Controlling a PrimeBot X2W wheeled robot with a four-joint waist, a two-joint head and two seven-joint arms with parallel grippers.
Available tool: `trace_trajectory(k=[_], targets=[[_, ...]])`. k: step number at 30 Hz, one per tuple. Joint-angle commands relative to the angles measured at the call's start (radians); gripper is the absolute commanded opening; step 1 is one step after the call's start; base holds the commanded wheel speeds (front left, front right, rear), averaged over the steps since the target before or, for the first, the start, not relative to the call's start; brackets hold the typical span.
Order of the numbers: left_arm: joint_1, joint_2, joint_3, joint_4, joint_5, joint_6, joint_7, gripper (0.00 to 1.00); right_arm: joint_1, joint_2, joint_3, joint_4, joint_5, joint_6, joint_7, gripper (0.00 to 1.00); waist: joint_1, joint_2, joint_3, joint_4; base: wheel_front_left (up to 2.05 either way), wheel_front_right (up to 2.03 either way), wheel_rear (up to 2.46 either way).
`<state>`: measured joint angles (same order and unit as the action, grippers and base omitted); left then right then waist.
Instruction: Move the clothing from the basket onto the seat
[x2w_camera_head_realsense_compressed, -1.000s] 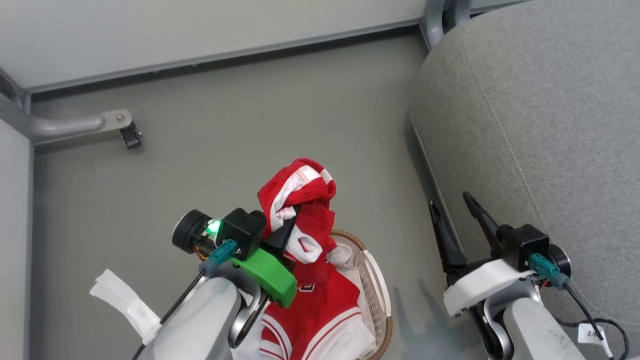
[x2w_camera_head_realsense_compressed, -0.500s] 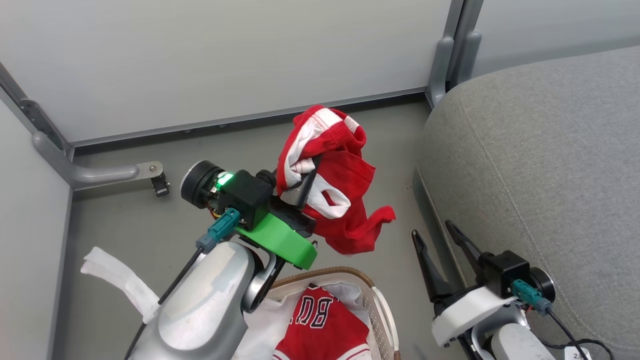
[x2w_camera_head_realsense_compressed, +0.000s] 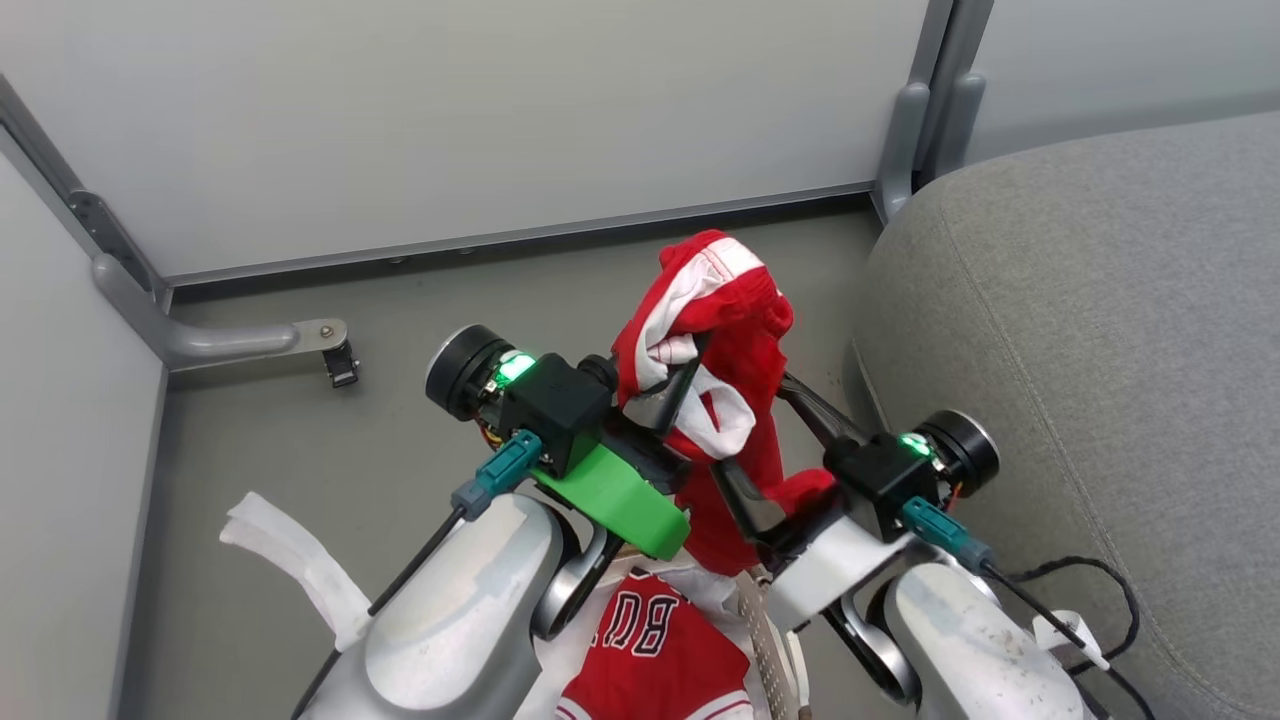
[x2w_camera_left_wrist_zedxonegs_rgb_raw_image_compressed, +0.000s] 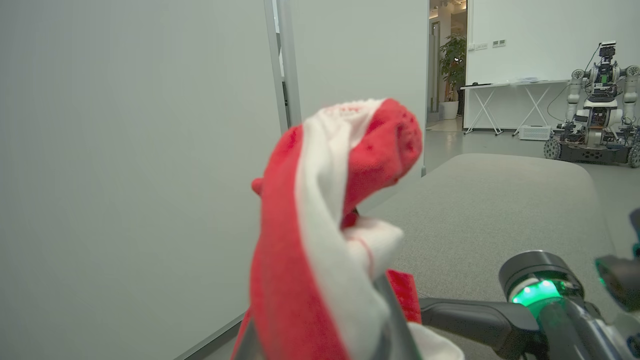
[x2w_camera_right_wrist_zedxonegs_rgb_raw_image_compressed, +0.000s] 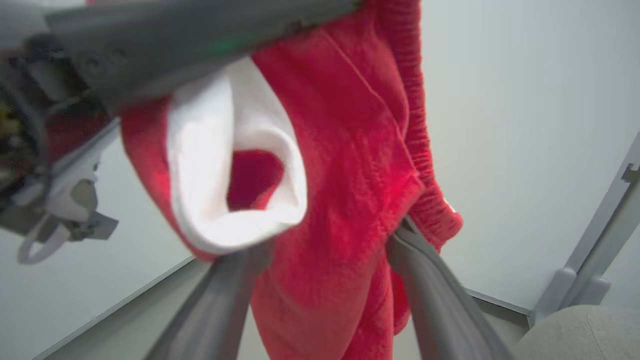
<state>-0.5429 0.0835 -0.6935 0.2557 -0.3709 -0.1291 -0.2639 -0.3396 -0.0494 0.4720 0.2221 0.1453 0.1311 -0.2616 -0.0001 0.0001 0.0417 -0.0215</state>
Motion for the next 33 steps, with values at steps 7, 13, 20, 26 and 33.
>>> trace_trajectory(k=[7,13,20,26,33], targets=[[-0.005,-0.009,-0.045,-0.004,-0.033,-0.003,-0.001,0.00,-0.087,-0.002,0.033,0.055,-0.047,-0.001,-0.005,1.00,0.0001,-0.0001,-0.005,0.036,0.00,0.00,0.00],[-0.017,-0.013,-0.082,-0.021,-0.059,-0.003,-0.001,0.00,-0.136,-0.003,0.070,0.124,-0.032,-0.001,-0.005,0.80,0.0001,-0.0001,-0.006,0.060,0.00,0.00,0.00],[-0.011,-0.007,-0.096,-0.030,-0.087,-0.003,-0.001,0.00,-0.152,-0.003,0.066,0.173,0.015,-0.001,-0.005,0.00,0.0001,-0.0001,-0.011,0.087,0.00,0.00,0.00],[0.010,-0.002,-0.071,-0.021,-0.067,-0.003,-0.001,0.00,-0.118,-0.003,0.043,0.159,0.036,-0.001,-0.005,0.00,0.0001,-0.0001,-0.012,0.068,0.00,0.00,0.00],[0.037,0.011,-0.025,-0.007,-0.028,-0.003,-0.001,1.00,-0.087,-0.003,0.025,0.132,0.040,-0.001,-0.005,0.00,0.0001,-0.0001,0.018,-0.072,0.00,0.00,0.00]])
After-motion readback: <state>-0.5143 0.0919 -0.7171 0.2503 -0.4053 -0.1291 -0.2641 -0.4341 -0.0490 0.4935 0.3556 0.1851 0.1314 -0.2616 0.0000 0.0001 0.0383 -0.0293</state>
